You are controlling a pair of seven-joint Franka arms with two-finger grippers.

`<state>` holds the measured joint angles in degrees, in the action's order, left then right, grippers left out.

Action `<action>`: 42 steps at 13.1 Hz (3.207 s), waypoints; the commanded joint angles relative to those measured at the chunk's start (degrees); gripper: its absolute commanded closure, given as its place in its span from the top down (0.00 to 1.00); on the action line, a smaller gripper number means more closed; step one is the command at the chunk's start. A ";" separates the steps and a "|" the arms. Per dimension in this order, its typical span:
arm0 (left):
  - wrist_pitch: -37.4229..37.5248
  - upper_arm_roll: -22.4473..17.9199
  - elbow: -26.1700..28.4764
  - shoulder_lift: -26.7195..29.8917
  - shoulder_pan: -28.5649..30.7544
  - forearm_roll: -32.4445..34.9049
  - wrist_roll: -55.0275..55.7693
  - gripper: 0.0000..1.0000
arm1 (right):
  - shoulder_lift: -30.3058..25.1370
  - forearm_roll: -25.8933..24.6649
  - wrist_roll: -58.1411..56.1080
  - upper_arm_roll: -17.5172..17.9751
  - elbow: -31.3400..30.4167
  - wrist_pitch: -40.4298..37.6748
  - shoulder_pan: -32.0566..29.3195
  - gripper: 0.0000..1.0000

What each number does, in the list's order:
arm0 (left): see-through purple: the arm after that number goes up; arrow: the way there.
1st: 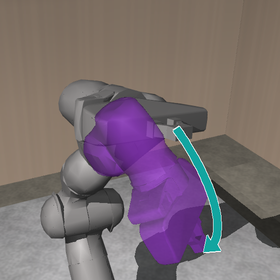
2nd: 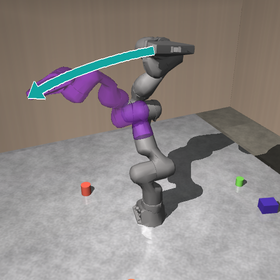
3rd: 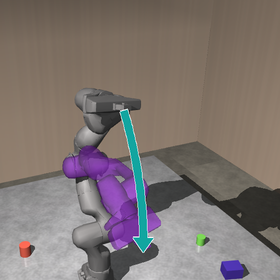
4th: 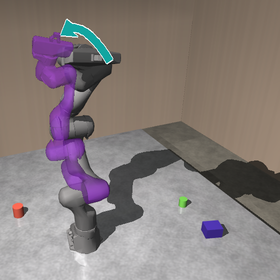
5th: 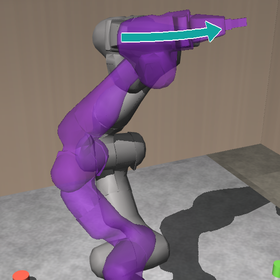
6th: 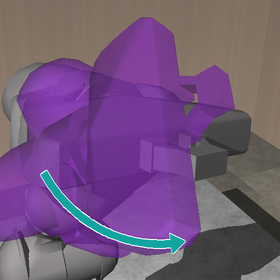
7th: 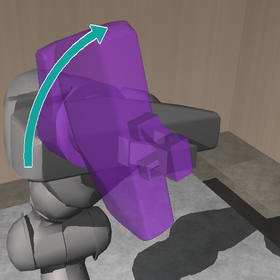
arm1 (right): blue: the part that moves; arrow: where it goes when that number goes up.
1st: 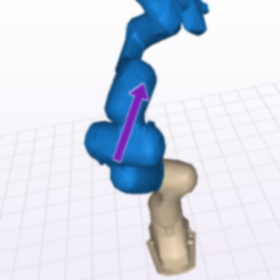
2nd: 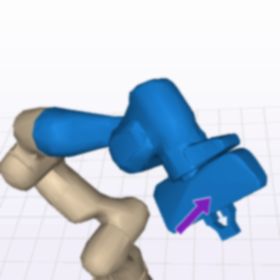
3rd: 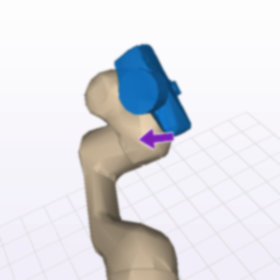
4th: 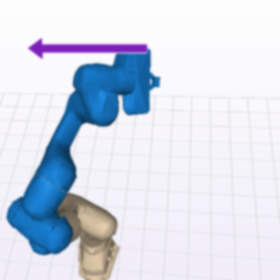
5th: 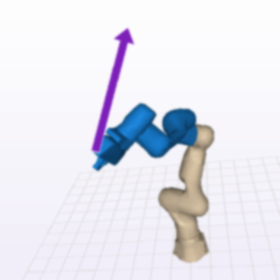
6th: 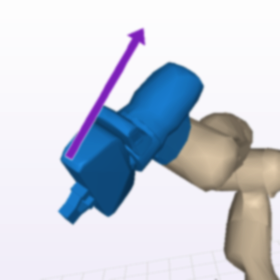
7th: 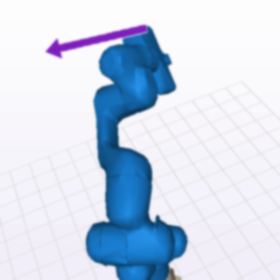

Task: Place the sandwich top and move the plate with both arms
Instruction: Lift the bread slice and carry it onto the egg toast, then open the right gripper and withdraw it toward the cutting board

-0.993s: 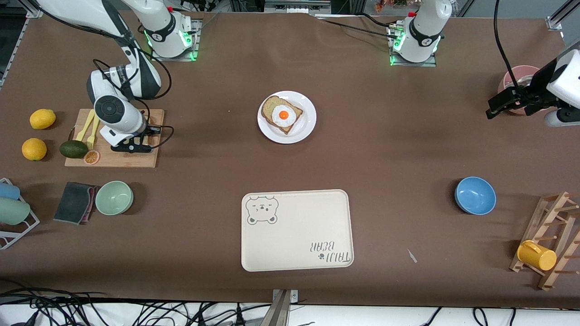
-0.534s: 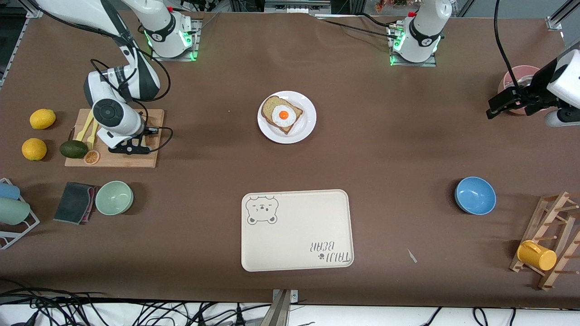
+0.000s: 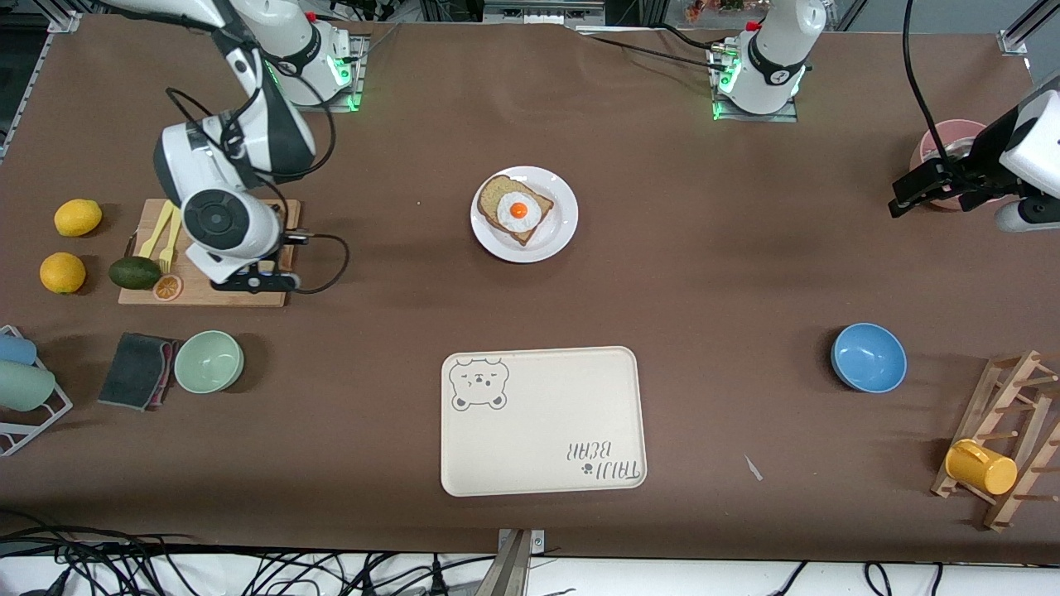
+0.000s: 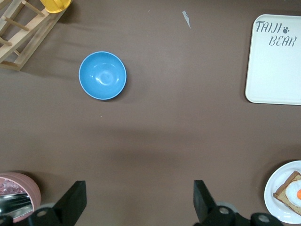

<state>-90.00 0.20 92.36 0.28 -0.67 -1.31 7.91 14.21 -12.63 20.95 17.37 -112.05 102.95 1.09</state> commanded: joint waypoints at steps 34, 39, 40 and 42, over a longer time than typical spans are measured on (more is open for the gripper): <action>1.67 -0.11 -1.48 -0.46 -0.12 -1.68 0.27 1.00 | 13.48 3.40 29.19 2.67 28.47 -3.18 10.79 1.00; 1.41 -0.11 -1.57 -0.54 -0.29 -1.59 0.27 1.00 | 5.15 7.09 5.10 -1.88 28.48 -12.42 -2.23 1.00; 1.41 -0.02 -1.48 -0.46 -0.21 -1.68 0.27 1.00 | 3.56 7.96 2.81 -4.51 28.47 -12.51 -2.32 1.00; 1.58 -0.02 -1.48 -0.46 -0.29 -1.68 0.27 1.00 | 0.31 13.92 0.85 -11.18 28.64 -12.68 -2.06 1.00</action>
<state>-89.57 0.27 92.33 0.26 -0.81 -1.31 7.91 18.47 -2.72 23.67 10.64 -81.88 90.84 -1.85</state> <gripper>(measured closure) 0.000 0.000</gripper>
